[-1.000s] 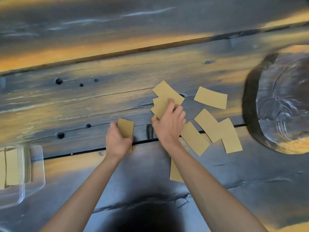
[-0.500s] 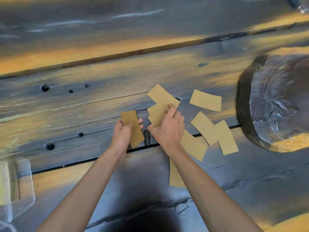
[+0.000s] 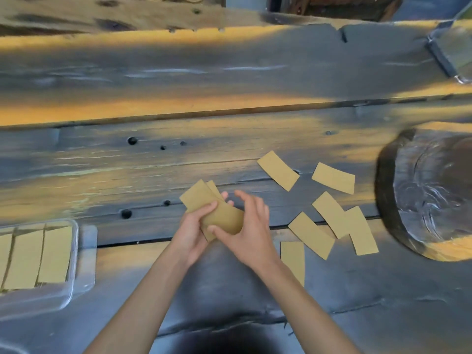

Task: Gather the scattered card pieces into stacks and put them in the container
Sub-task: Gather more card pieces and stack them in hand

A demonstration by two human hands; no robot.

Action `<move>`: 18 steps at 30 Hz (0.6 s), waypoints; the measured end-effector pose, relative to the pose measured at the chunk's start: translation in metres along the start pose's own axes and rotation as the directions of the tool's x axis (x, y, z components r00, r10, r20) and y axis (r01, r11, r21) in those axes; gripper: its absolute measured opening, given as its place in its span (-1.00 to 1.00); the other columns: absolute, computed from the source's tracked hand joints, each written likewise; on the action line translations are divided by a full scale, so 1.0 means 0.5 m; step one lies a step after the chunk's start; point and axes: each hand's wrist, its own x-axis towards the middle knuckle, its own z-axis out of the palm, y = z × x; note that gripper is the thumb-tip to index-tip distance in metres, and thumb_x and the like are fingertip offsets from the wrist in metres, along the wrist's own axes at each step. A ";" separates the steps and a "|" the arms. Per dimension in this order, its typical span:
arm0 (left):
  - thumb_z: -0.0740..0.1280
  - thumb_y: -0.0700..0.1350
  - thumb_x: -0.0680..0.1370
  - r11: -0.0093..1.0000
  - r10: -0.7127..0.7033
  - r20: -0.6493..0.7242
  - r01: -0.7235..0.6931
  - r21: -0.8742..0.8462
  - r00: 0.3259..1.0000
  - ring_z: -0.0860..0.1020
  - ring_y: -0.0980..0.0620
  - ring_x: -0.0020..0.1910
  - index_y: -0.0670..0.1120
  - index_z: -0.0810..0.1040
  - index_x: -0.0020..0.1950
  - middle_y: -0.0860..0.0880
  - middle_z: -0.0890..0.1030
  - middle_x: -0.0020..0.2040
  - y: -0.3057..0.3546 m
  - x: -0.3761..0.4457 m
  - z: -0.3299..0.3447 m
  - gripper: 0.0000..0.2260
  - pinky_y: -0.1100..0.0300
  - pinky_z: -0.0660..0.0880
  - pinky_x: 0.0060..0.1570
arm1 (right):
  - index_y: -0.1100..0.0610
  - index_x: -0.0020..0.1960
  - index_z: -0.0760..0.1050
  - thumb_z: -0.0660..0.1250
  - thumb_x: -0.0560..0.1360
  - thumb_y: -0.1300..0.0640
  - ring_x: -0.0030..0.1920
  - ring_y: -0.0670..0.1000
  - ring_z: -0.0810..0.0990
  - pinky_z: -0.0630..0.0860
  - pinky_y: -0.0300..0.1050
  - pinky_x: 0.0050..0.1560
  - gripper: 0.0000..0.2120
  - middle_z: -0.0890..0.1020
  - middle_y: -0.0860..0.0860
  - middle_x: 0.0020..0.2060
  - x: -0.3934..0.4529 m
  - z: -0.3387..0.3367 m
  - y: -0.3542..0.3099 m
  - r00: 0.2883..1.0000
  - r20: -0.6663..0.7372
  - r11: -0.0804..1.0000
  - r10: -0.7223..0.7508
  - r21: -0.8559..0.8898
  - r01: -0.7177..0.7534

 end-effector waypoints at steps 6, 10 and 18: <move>0.18 -0.07 0.65 0.981 0.162 0.055 -0.155 -0.121 0.985 0.63 -0.07 0.16 0.33 0.42 0.37 -0.06 0.65 0.22 0.005 -0.102 -0.026 -0.63 -0.03 0.57 -0.16 | -0.05 0.20 0.53 0.39 0.56 0.05 -0.14 -0.11 0.66 0.61 -0.01 0.02 -0.78 0.71 -0.01 -0.04 -0.097 0.008 -0.050 0.970 0.216 0.905 0.110 0.381 -0.188; 0.13 -0.28 0.61 0.914 0.352 0.026 -0.338 -0.224 0.935 0.56 -0.14 0.28 0.50 0.24 0.36 -0.14 0.60 0.29 -0.004 -0.144 -0.049 -0.35 -0.18 0.47 0.21 | 0.08 0.04 0.58 0.27 0.62 -0.02 -0.31 -0.14 0.60 0.60 0.13 0.00 -0.80 0.66 -0.05 -0.27 -0.152 0.031 -0.086 0.965 0.208 0.916 0.157 0.334 -0.221; 0.27 -0.27 0.54 0.796 0.317 0.016 -0.257 -0.549 0.948 0.63 0.02 -0.08 0.00 0.44 -0.13 -0.02 0.57 -0.08 -0.010 -0.217 -0.077 -0.84 0.03 0.57 0.02 | -0.07 0.35 0.38 0.12 0.65 -0.11 0.19 -0.14 0.51 0.42 -0.15 0.22 -0.69 0.52 -0.11 0.17 -0.223 0.065 -0.144 0.996 -0.090 0.977 0.020 0.215 0.000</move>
